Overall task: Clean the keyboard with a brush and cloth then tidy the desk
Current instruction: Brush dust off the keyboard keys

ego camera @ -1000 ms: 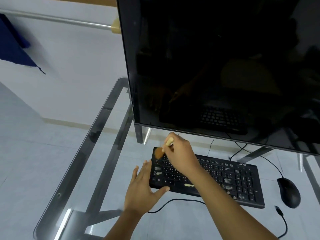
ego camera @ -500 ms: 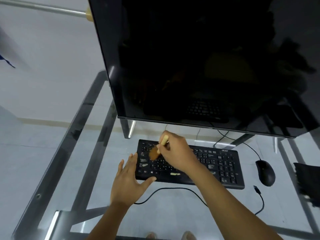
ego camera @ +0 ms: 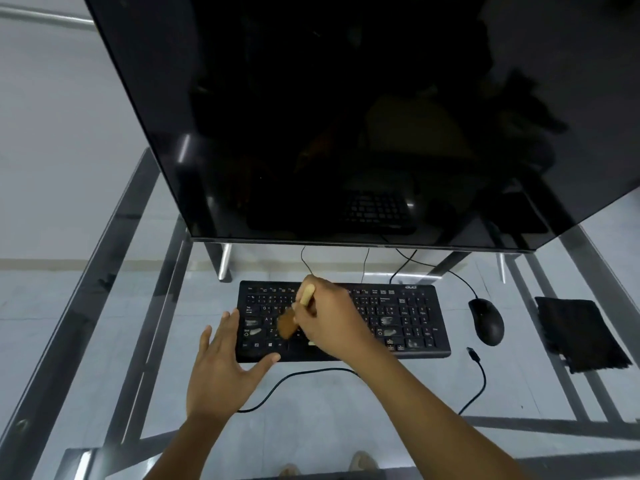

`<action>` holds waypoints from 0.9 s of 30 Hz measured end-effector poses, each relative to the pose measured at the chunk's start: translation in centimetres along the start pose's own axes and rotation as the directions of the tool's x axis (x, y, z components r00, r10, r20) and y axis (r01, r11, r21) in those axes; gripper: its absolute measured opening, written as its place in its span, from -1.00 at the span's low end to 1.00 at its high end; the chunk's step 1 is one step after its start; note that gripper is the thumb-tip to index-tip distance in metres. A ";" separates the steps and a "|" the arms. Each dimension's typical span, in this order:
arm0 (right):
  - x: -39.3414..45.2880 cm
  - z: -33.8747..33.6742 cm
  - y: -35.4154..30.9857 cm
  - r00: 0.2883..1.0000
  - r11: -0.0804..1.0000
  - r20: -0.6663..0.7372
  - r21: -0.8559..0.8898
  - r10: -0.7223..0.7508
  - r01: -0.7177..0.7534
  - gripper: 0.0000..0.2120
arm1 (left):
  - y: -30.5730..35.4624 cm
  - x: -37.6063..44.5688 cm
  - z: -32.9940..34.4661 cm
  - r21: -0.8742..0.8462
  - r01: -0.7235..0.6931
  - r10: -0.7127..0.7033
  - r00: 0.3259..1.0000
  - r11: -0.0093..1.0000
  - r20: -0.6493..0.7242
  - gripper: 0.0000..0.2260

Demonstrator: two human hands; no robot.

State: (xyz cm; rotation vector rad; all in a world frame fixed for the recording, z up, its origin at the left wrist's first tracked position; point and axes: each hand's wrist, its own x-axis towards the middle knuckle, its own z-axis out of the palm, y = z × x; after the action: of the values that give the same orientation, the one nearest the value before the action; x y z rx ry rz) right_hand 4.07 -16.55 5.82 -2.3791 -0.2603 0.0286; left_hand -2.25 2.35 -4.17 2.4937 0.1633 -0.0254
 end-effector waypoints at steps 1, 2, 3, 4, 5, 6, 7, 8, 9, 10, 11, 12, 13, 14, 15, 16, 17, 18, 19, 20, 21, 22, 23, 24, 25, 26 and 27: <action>-0.2 0.1 0.2 0.999 0.999 -0.044 -0.048 -0.018 0.016 -0.93 | 0.0 0.0 0.0 -0.002 0.001 -0.001 1.000 1.000 0.002 -0.03; -0.4 0.1 0.2 0.993 0.997 -0.116 -0.070 -0.035 0.027 -0.93 | 0.2 -0.1 0.0 -0.004 -0.004 0.004 1.000 1.000 0.001 -0.03; -0.6 -0.1 0.0 0.988 0.999 -0.150 -0.042 -0.036 0.030 -0.93 | 0.3 -0.1 0.0 -0.008 -0.012 0.012 1.000 1.000 -0.002 -0.04; -0.8 -0.1 -0.2 0.992 0.999 -0.119 0.032 -0.030 0.034 -0.93 | 0.4 0.0 0.0 -0.013 -0.016 0.016 1.000 1.000 -0.003 -0.04; -1.0 -0.1 -0.6 0.999 0.992 -0.032 0.120 -0.018 0.022 -0.93 | 0.5 0.0 0.0 -0.017 -0.019 0.019 1.000 1.000 -0.001 -0.04; -1.2 0.2 -1.0 0.994 0.983 0.108 0.185 0.000 -0.021 -0.92 | 0.3 0.0 0.1 -0.015 -0.019 0.019 1.000 1.000 0.004 -0.03; -1.5 0.5 -1.4 0.976 0.980 0.216 0.195 0.003 -0.046 -0.91 | 0.1 0.0 0.1 -0.011 -0.026 0.026 1.000 1.000 0.007 -0.04; -1.7 0.8 -1.5 0.972 0.989 0.236 0.141 0.001 -0.036 -0.89 | -0.1 0.0 0.1 -0.006 -0.033 0.033 0.999 0.999 0.006 -0.03; -1.7 1.0 -1.4 0.984 0.997 0.181 0.077 0.003 -0.017 -0.88 | -0.1 0.0 0.1 0.000 -0.040 0.040 0.999 0.999 -0.003 -0.03; -1.7 1.1 -1.3 0.998 1.000 0.068 0.016 -0.007 0.006 -0.87 | 0.0 0.0 0.0 0.006 -0.048 0.048 0.999 0.999 -0.019 -0.03; -1.7 1.2 -1.5 0.999 1.000 -0.037 0.016 -0.026 0.026 -0.87 | 0.3 0.0 -0.1 0.006 -0.055 0.056 0.997 0.998 -0.045 -0.03; -1.6 1.3 -1.7 0.996 0.997 -0.080 0.062 -0.039 0.044 -0.88 | 0.6 0.0 -0.3 0.002 -0.062 0.062 0.996 0.998 -0.071 -0.04; -1.5 1.5 -2.1 0.998 0.994 -0.053 0.100 -0.040 0.045 -0.88 | 0.9 0.0 -0.5 -0.005 -0.071 0.070 0.994 0.997 -0.090 -0.04; -1.5 1.7 -2.5 0.999 0.991 0.033 0.129 -0.036 0.031 -0.88 | 1.1 0.0 -0.7 -0.011 -0.084 0.082 0.991 0.996 -0.107 -0.04; -1.5 2.0 -2.7 0.992 0.994 0.122 0.109 -0.033 0.020 -0.88 | 1.1 -0.2 -0.7 -0.016 -0.099 0.096 0.988 0.995 -0.123 -0.05; -1.4 2.1 -2.5 0.990 0.997 0.142 0.073 -0.025 0.015 -0.87 | 1.1 -0.3 -0.7 -0.017 -0.109 0.106 0.986 0.994 -0.133 -0.06; -1.1 1.8 -2.1 0.996 1.000 0.092 0.026 -0.008 0.005 -0.86 | 1.2 -0.3 -0.8 -0.017 -0.111 0.108 0.985 0.994 -0.133 -0.07; -0.7 1.3 -1.7 1.000 1.000 0.000 0.000 0.011 -0.011 -0.87 | 1.2 -0.3 -0.7 -0.016 -0.109 0.106 0.986 0.994 -0.130 -0.08; -0.3 0.7 -1.4 0.997 1.000 -0.081 0.027 0.018 -0.016 -0.88 | 1.1 -0.2 -0.7 -0.014 -0.109 0.106 0.986 0.994 -0.132 -0.09; 0.2 0.2 -1.0 0.995 0.997 -0.097 0.075 0.031 -0.024 -0.89 | 1.1 -0.1 -0.6 -0.009 -0.110 0.108 0.985 0.994 -0.135 -0.09; 0.5 -0.3 -1.1 0.998 0.994 -0.042 0.107 0.037 -0.033 -0.90 | 1.1 -0.1 -0.7 -0.001 -0.117 0.115 0.984 0.993 -0.137 -0.10; 0.5 -0.4 -1.1 0.996 0.995 0.086 0.096 0.026 -0.034 -0.90 | 1.1 -0.1 -0.7 0.006 -0.125 0.125 0.983 0.992 -0.135 -0.10; 0.5 -0.4 -0.9 0.985 1.000 0.174 0.022 0.004 -0.008 -0.90 | 1.1 -0.2 -0.7 0.009 -0.129 0.129 0.983 0.992 -0.133 -0.10; 0.6 -0.5 -0.6 0.985 0.999 0.171 -0.031 -0.003 0.008 -0.90 | 1.0 -0.2 -0.6 0.004 -0.123 0.122 0.984 0.992 -0.130 -0.10; 0.9 -0.8 -0.2 0.996 0.998 0.091 -0.061 0.002 0.003 -0.90 | 1.0 -0.3 -0.6 -0.004 -0.108 0.107 0.987 0.994 -0.121 -0.09; 1.1 -1.2 0.3 1.000 0.999 -0.010 -0.046 0.005 -0.006 -0.90 | 1.1 -0.3 -0.6 -0.010 -0.097 0.095 0.989 0.995 -0.112 -0.09; 1.3 -1.5 0.5 0.998 1.000 -0.054 0.017 0.017 -0.017 -0.91 | 1.1 -0.2 -0.6 -0.011 -0.096 0.094 0.990 0.995 -0.109 -0.08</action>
State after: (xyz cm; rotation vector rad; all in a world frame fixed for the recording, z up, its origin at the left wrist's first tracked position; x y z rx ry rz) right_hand 5.57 -17.69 6.64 -2.3618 -0.2134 -0.0252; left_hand -2.30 1.78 -3.00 2.4844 0.0895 0.1499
